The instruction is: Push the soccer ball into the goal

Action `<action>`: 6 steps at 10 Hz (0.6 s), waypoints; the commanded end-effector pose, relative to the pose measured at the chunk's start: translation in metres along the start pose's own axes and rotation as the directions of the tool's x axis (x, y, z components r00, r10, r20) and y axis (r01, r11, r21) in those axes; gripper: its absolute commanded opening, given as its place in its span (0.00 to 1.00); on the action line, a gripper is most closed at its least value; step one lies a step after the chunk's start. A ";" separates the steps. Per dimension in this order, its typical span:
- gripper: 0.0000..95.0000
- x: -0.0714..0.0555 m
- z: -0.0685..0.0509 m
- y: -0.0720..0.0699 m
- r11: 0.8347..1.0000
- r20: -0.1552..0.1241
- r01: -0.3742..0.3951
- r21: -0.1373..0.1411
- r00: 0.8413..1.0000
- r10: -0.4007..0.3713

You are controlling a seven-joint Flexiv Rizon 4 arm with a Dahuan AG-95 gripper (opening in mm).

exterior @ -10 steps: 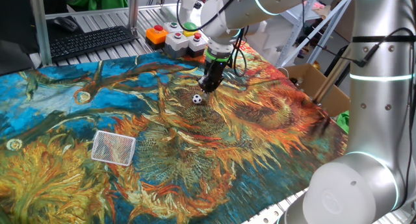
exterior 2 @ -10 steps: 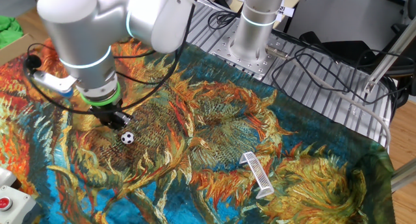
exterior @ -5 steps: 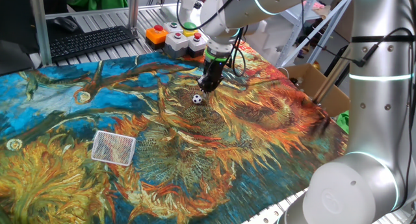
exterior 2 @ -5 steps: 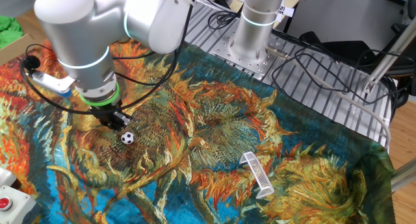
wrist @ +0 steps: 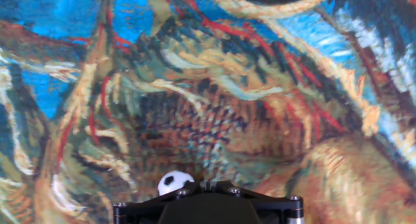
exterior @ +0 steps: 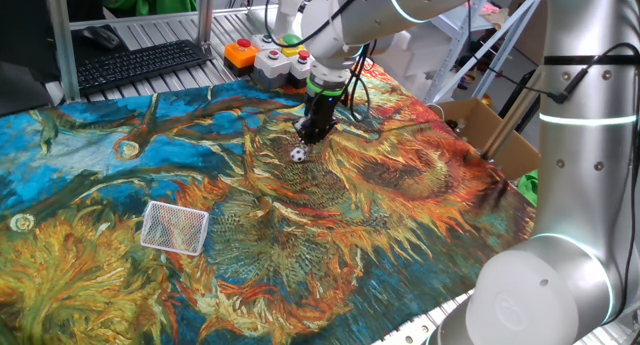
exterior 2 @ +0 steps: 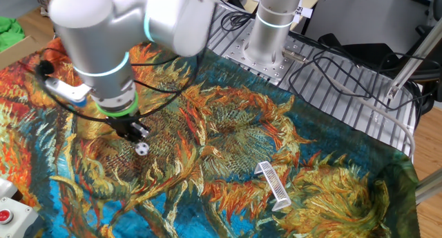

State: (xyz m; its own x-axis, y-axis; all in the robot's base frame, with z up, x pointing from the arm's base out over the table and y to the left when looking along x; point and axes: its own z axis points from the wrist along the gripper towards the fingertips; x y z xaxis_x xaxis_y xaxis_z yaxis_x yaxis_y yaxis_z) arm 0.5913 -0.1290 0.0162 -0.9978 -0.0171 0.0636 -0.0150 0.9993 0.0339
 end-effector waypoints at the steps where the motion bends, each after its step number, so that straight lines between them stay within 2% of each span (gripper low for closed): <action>1: 0.00 0.001 0.002 0.009 1.000 0.002 -0.018 -0.003 1.000 0.018; 6: 0.00 0.011 0.005 0.046 0.996 0.008 -0.082 -0.017 0.997 0.082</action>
State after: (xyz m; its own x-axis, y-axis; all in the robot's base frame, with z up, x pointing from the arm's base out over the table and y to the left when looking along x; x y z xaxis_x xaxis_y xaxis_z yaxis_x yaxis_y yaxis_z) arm 0.5790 -0.0832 0.0137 -0.9962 0.0638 0.0588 0.0665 0.9967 0.0458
